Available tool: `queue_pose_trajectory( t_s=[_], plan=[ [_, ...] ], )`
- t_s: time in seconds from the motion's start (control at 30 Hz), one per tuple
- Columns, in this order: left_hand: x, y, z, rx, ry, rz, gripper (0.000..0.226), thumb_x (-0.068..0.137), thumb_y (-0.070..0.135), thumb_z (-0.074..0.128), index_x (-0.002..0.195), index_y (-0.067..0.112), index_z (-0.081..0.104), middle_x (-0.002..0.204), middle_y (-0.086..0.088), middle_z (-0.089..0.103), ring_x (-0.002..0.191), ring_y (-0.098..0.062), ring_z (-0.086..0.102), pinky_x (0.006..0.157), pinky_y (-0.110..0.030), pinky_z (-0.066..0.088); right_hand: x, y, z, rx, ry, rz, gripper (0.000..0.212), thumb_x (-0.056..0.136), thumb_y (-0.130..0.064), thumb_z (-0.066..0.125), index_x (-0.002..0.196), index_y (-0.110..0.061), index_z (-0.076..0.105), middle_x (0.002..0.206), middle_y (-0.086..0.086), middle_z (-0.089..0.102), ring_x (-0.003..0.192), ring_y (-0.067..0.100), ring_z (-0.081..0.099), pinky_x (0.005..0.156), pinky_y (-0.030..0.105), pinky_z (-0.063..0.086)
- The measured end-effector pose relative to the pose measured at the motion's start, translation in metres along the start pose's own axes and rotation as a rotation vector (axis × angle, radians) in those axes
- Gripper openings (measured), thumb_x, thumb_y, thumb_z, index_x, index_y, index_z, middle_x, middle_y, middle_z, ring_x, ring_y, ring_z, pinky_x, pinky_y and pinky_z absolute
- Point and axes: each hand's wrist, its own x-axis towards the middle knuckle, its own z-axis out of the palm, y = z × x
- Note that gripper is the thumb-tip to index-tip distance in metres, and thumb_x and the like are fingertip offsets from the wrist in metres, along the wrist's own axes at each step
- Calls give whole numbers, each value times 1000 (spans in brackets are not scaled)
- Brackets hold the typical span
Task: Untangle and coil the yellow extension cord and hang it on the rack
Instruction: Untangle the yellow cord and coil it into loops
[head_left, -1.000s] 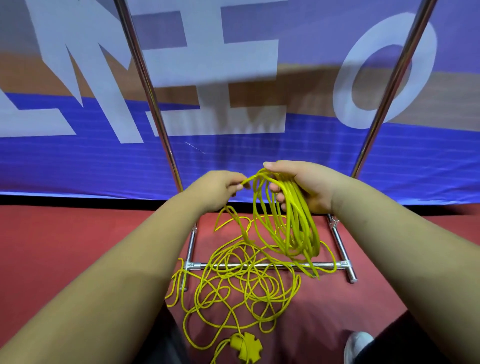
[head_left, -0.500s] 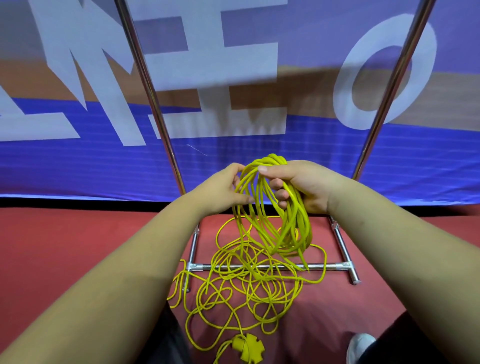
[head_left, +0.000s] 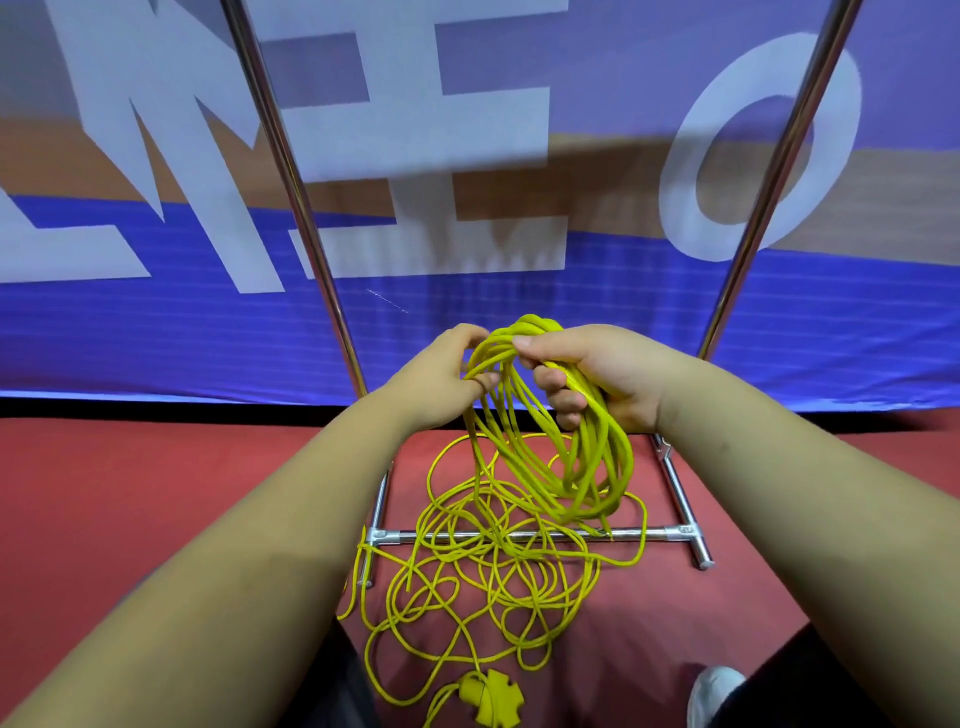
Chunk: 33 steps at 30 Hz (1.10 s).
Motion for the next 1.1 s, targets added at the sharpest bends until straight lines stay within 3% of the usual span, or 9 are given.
queue_pose_trajectory(
  t_s=[0.07, 0.17, 0.3, 0.4, 0.5, 0.57, 0.73, 0.93, 1.1],
  plan=[
    [-3, 2, -4, -173, -118, 30, 64, 97, 30, 70, 152, 38, 39, 140, 7, 60, 123, -9, 62, 103, -32, 51, 0, 0, -2, -34, -24, -9, 22, 104, -33, 61, 92, -15, 58, 61, -3, 48, 39, 11, 38, 43, 24, 36],
    [-6, 5, -6, -356, -271, 43, 60, 99, 13, 69, 152, 28, 44, 136, 5, 65, 123, -6, 61, 105, -29, 48, -2, 1, -4, -83, -69, -8, 21, 102, -31, 62, 90, -13, 62, 63, -1, 53, 39, 12, 43, 43, 24, 36],
    [-8, 4, -7, -419, -351, -37, 43, 95, 10, 72, 135, 19, 58, 128, -22, 64, 112, -17, 63, 110, -52, 48, -7, 3, -4, -151, -129, 55, 22, 100, -27, 64, 84, -12, 65, 66, 3, 58, 44, 15, 53, 44, 25, 47],
    [-8, 5, -7, -337, -372, -63, 34, 93, 21, 70, 126, 15, 61, 126, -23, 64, 108, -19, 63, 109, -59, 46, -9, 5, -5, -189, -133, 110, 24, 100, -26, 65, 84, -8, 67, 73, 9, 64, 51, 18, 61, 48, 29, 54],
    [-9, 7, -4, -274, -349, -94, 30, 93, 32, 67, 121, 21, 64, 124, -17, 68, 118, -31, 67, 105, -61, 49, -5, 7, -8, -156, -140, 138, 19, 100, -24, 65, 95, -7, 71, 87, 12, 72, 52, 18, 60, 49, 30, 54],
    [-8, 8, -4, -245, -315, -93, 24, 94, 34, 66, 116, 23, 66, 119, -12, 71, 113, -27, 69, 101, -59, 52, -4, 8, -8, -146, -164, 164, 20, 95, -28, 69, 98, -8, 70, 90, 14, 69, 55, 19, 59, 54, 32, 55],
    [-5, 13, -5, -198, -169, -61, 8, 96, 30, 65, 95, 22, 63, 87, 1, 65, 78, -11, 56, 78, -41, 53, -1, 7, -7, -80, -202, 189, 22, 98, -37, 65, 86, -21, 55, 56, -6, 36, 45, 13, 38, 58, 32, 49],
    [-3, 12, -5, -185, -103, -77, 17, 95, 35, 68, 94, 19, 62, 81, 7, 60, 74, -10, 52, 72, -35, 48, 1, 3, -1, -136, -104, 150, 30, 101, -46, 63, 85, -23, 52, 52, -8, 26, 40, 12, 26, 51, 26, 33],
    [0, 21, -2, -126, -34, -64, 21, 90, 42, 75, 95, 24, 67, 91, -1, 71, 79, -8, 59, 75, -32, 51, -3, -4, -2, -115, -85, 156, 35, 99, -48, 64, 81, -23, 49, 52, -9, 23, 39, 10, 21, 46, 24, 27]
  ],
)
